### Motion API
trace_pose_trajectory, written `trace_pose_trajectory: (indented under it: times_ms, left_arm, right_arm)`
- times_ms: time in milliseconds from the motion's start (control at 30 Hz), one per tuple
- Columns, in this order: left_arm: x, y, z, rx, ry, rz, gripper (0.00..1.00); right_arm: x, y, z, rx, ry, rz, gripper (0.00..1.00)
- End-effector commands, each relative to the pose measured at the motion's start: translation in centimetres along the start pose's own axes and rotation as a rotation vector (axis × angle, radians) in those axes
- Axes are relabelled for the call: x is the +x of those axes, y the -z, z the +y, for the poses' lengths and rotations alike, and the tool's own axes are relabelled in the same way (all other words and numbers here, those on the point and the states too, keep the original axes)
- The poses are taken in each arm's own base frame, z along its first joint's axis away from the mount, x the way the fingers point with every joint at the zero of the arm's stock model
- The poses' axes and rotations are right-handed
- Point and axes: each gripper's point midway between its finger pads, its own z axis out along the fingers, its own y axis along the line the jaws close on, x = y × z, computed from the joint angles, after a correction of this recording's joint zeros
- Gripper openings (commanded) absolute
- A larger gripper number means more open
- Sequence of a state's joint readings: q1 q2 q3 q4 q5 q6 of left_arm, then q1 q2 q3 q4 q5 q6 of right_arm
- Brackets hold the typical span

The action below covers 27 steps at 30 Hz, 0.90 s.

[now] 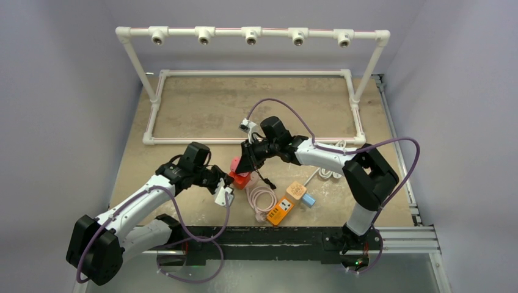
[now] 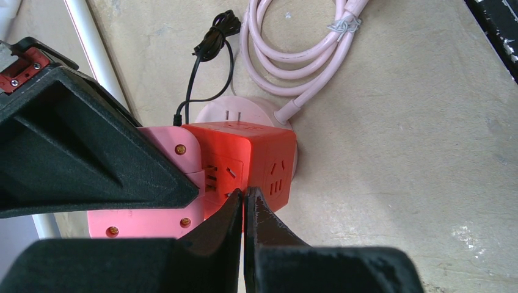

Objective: Insert the plug
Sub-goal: Insert the plug into the socket.

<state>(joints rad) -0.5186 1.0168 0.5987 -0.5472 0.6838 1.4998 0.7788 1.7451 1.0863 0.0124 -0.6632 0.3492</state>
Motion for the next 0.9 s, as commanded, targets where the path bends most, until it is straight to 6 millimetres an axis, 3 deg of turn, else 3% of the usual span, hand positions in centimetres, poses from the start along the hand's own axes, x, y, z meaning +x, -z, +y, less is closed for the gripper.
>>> trace_pose_trajectory:
  times_ms: [0, 867]
  left_arm:
    - [0.1, -0.2, -1.2, 0.050, 0.060, 0.004, 0.00]
    - [-0.5, 0.0, -1.0, 0.044, 0.065, -0.020, 0.00]
  right_arm:
    - [6.0, -0.5, -5.3, 0.192, -0.059, 0.148, 0.00]
    - [8.8, 0.2, -7.7, 0.342, -0.069, 0.246, 0.00]
